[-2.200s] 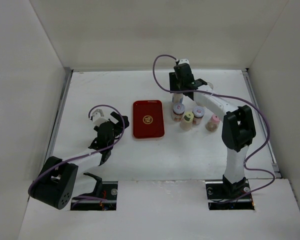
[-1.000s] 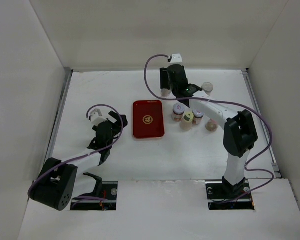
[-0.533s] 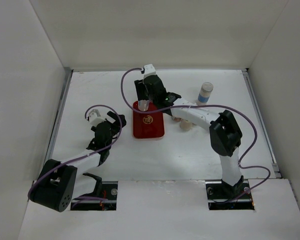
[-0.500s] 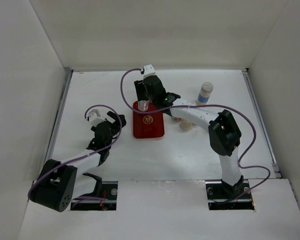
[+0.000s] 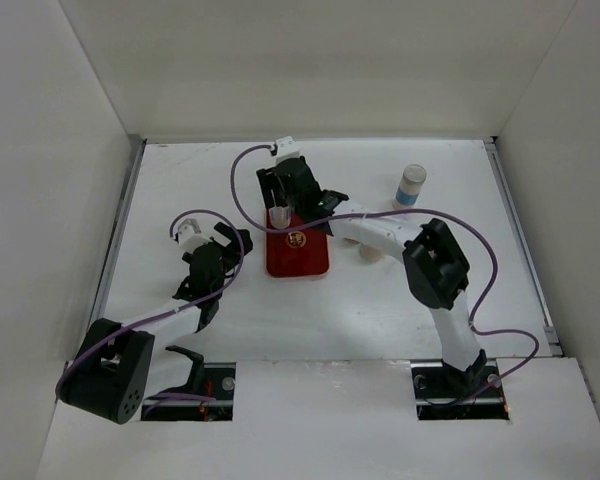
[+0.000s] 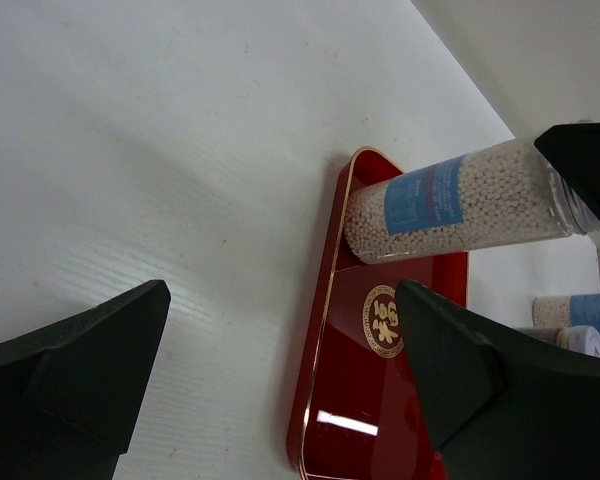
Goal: Organize the condiment bottles
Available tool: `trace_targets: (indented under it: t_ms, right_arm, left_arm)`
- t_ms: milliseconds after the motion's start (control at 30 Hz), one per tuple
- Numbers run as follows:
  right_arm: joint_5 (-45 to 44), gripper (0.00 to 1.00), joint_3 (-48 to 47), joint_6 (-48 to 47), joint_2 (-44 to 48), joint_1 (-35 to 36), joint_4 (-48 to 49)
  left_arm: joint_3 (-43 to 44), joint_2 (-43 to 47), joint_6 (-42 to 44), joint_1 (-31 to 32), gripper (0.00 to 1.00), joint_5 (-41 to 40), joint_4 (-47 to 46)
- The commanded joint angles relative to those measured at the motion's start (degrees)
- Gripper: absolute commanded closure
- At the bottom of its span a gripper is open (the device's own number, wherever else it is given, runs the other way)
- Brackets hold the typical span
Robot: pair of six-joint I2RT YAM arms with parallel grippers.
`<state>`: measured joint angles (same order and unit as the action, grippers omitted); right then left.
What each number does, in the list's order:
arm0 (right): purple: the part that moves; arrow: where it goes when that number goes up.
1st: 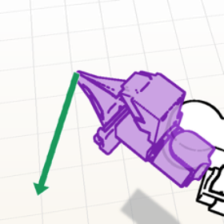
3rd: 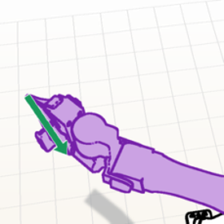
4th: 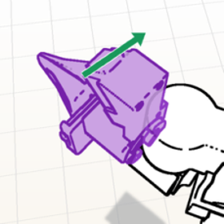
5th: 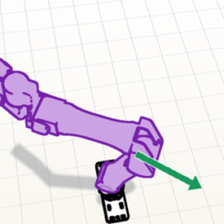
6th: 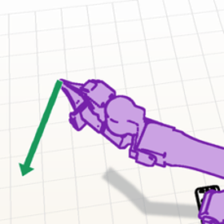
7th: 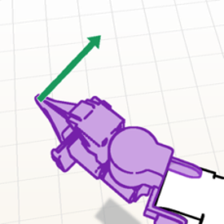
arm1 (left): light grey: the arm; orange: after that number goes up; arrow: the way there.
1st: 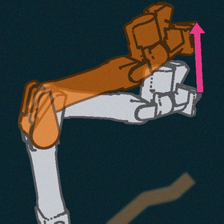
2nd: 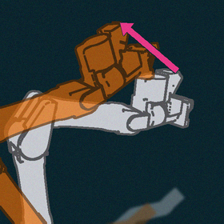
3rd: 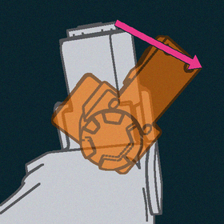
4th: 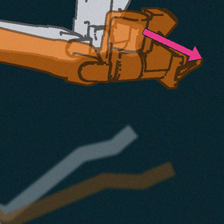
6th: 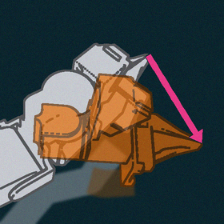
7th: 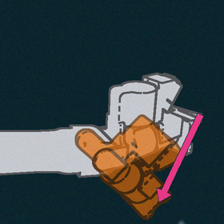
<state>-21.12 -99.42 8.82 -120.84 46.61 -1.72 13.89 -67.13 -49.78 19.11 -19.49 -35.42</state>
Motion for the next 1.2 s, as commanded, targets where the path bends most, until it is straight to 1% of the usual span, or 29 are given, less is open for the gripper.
trace_targets:
  t_ms: [0,67,133,233,300,367,433,533,567,600,633,700,733,767,800,900,1033,1100,1167]
  right_arm:
    - [-0.94,0.23,-3.07,0.32,0.51,1.24,6.90]
    - [-0.94,0.17,-1.84,0.50,2.26,1.33,6.90]
    - [-0.85,0.15,-0.44,0.58,4.98,1.33,6.90]
    - [-0.76,0.14,3.51,1.46,10.69,0.81,6.99]
    - [-1.11,0.17,9.03,1.55,16.04,-0.51,7.95]
    - [-1.37,0.22,15.36,2.08,21.32,-2.87,8.22]
    - [-1.55,0.34,21.25,3.22,25.63,-5.68,7.17]
    - [-1.11,0.52,28.73,5.59,30.21,-9.56,2.61]
    - [-0.85,0.57,30.49,6.12,31.09,-10.61,0.77]
    - [-0.59,0.58,31.90,6.30,31.62,-11.40,-0.73]
    - [-0.50,0.57,33.13,6.21,31.80,-12.19,-1.88]
    - [-0.32,0.51,34.11,5.68,31.19,-13.51,-3.81]
    - [0.03,0.40,34.20,5.51,30.58,-14.04,-5.39]
    - [0.38,0.31,34.11,5.42,30.31,-14.31,-6.10]
    - [0.90,0.26,34.03,5.33,29.87,-14.75,-6.54]
    - [2.75,0.14,33.67,5.24,28.64,-15.01,-6.55]
    - [3.63,0.10,34.03,5.24,27.06,-15.01,-5.93]
    - [3.90,0.11,33.94,5.16,26.10,-15.10,-5.93]
    - [3.90,0.13,33.67,5.24,24.78,-15.02,-6.37]
  left_arm:
    - [-0.09,0.16,-0.41,-0.44,0.00,0.15,-2.73]
    - [-0.09,0.51,-0.41,-0.35,0.00,0.24,-2.73]
    - [-0.18,0.34,-0.49,-0.35,0.00,0.06,-2.73]
    - [-0.18,0.51,-0.58,-0.35,0.00,0.41,-2.73]
    - [-0.27,0.95,-0.58,-0.35,0.00,0.15,-2.73]
    - [-0.35,0.95,-0.67,-0.52,0.00,0.24,-2.73]
    - [-0.44,0.95,-0.76,-0.53,0.00,0.41,-2.73]
    - [-0.27,0.69,-0.76,0.00,0.00,0.06,-2.81]
    - [-0.09,0.25,-0.76,0.00,0.00,0.06,-2.81]
    - [0.00,-0.27,-0.76,-0.09,0.00,0.41,-2.99]
    - [0.00,-0.37,-0.84,-0.17,0.00,0.59,-3.08]
    - [0.08,-0.19,-0.93,0.09,0.00,0.85,-3.16]
    - [0.08,-0.19,-0.93,0.18,0.00,0.68,-3.25]
    - [0.08,-0.45,-0.93,0.26,0.00,0.50,-3.43]
    - [0.08,-0.89,-0.93,0.26,0.00,0.59,-3.60]
    - [0.17,-0.90,-0.93,0.09,0.00,1.38,-3.69]
    - [0.17,-1.15,-0.93,0.09,0.00,1.03,-3.69]
    - [0.17,-1.42,-1.02,-0.18,0.00,1.73,-3.69]
    - [0.08,-0.81,-1.02,0.00,0.00,1.29,-3.69]
